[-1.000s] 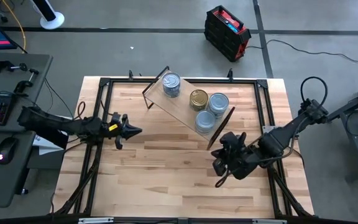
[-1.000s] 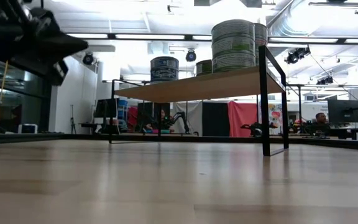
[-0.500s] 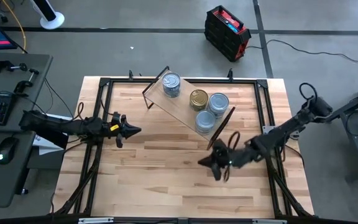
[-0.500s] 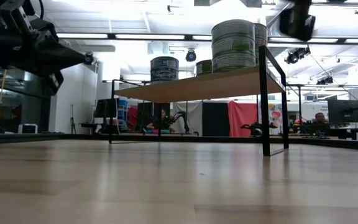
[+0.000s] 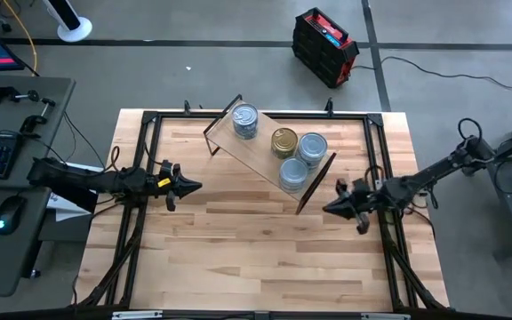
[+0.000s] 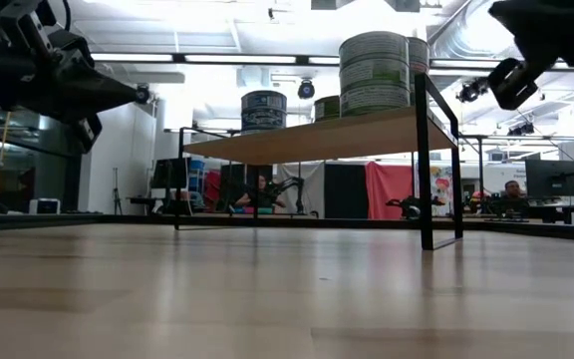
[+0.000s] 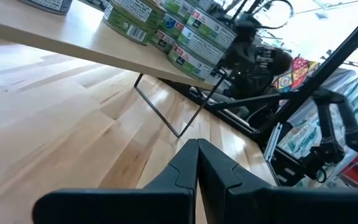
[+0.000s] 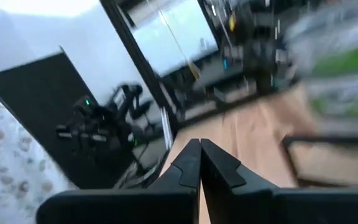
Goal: Stack canned seafood by type on shelf
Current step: Return to Home Position
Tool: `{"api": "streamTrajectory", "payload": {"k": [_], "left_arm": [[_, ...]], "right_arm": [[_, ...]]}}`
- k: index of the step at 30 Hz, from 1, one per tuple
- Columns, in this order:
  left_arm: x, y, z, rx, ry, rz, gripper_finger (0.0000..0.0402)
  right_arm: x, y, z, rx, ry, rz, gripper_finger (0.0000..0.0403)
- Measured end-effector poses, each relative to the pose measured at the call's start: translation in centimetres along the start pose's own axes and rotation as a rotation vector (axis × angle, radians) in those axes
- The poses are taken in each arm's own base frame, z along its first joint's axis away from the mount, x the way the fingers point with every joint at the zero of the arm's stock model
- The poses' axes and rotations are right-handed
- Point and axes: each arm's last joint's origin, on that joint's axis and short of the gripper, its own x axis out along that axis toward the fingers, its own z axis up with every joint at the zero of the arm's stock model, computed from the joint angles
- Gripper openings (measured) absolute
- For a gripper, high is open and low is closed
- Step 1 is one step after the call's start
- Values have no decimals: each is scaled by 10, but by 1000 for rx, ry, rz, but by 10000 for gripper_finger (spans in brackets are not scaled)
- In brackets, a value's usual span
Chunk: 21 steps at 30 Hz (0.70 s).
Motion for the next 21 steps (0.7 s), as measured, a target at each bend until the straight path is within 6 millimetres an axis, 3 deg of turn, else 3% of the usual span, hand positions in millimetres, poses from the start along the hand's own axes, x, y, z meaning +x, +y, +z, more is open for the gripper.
{"api": "streamTrajectory", "payload": {"k": [6, 10, 15, 21], "left_arm": [[0, 0, 0, -4, 1, 0, 1], [0, 0, 0, -5, 2, 0, 1], [0, 0, 0, -5, 2, 1, 1], [0, 0, 0, -5, 2, 1, 1]], "right_arm": [[-28, -16, -5, -281, -129, 26, 0], [-33, -28, -7, -467, -62, -128, 0], [-38, -43, -20, -525, 83, -358, 0], [-40, -49, -28, -548, 179, -395, 0]]}}
